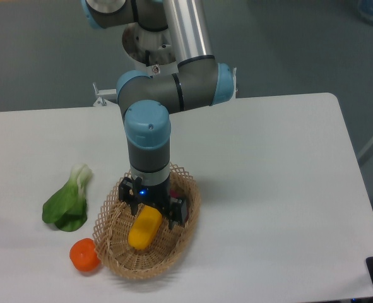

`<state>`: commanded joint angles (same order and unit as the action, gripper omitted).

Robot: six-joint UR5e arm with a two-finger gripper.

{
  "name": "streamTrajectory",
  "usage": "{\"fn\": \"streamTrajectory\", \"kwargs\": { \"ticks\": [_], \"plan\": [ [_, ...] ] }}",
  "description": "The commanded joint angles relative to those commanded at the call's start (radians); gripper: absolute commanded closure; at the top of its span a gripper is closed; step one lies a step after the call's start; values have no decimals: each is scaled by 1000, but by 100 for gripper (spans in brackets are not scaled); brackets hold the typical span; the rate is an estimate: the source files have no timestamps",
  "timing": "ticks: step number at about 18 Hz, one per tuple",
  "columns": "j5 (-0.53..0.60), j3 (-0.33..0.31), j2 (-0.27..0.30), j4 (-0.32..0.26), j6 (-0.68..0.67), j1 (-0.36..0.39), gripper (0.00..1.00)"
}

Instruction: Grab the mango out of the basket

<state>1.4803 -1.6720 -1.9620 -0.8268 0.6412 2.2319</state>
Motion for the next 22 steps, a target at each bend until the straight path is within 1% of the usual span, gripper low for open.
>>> {"fn": "streamTrajectory", "kwargs": {
  "ticks": [3,9,12,13,15,16,20,22],
  "plan": [
    [8,-31,6,3,0,0,0],
    [8,-34,8,2,-3,0,0],
    [12,-38,-1,2,-20,-2,0],
    [12,-37,-8,2,-41,-3,0],
    [12,-22,-38,8,-90,-5,0],
    [12,-17,-49,8,-92,-5,0],
    [12,-32,-57,15,-83,-6,0],
    [14,-34,-69,14,-43,-8,0]
  ]
}}
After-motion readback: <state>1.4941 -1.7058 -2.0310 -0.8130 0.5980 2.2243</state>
